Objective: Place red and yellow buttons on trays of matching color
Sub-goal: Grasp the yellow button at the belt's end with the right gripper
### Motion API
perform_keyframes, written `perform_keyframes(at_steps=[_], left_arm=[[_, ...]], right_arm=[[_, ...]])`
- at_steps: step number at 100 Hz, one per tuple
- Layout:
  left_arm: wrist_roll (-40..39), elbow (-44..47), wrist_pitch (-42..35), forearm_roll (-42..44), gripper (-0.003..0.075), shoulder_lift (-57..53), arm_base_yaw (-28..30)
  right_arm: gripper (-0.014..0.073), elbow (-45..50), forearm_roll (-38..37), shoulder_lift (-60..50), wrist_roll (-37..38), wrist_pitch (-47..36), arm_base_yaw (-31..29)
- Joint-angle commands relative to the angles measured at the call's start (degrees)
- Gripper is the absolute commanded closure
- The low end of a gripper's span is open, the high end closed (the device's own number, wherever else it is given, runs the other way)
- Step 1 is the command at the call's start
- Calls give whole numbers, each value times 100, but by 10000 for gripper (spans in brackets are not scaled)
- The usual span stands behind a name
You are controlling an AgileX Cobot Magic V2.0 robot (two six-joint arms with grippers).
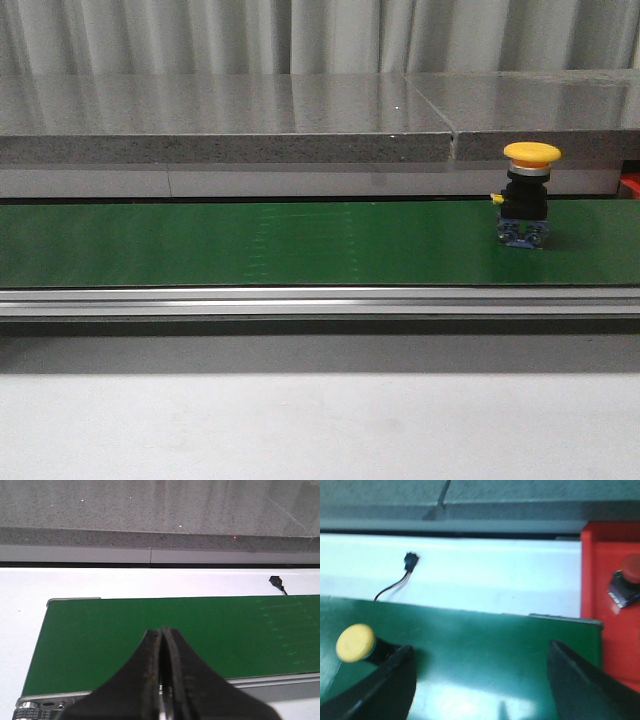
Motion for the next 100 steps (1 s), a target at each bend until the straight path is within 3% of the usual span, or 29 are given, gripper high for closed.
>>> perform_keyframes(at_steps=[1,21,36,100], left_arm=[[-9,-157,-372,-116,739,40,-46],[-9,-157,-372,-116,739,40,-46],[-9,-157,-372,-116,739,40,-46],[-9,-157,-372,-116,739,40,-46]], right_arm=[[45,43,-186,-232,-102,-138,366],[45,341,-1144,-226,-102,-532,1389],[45,369,-1443,-162,-102,-898,2006],[51,334,-1299,940,-108,-2353,2497]])
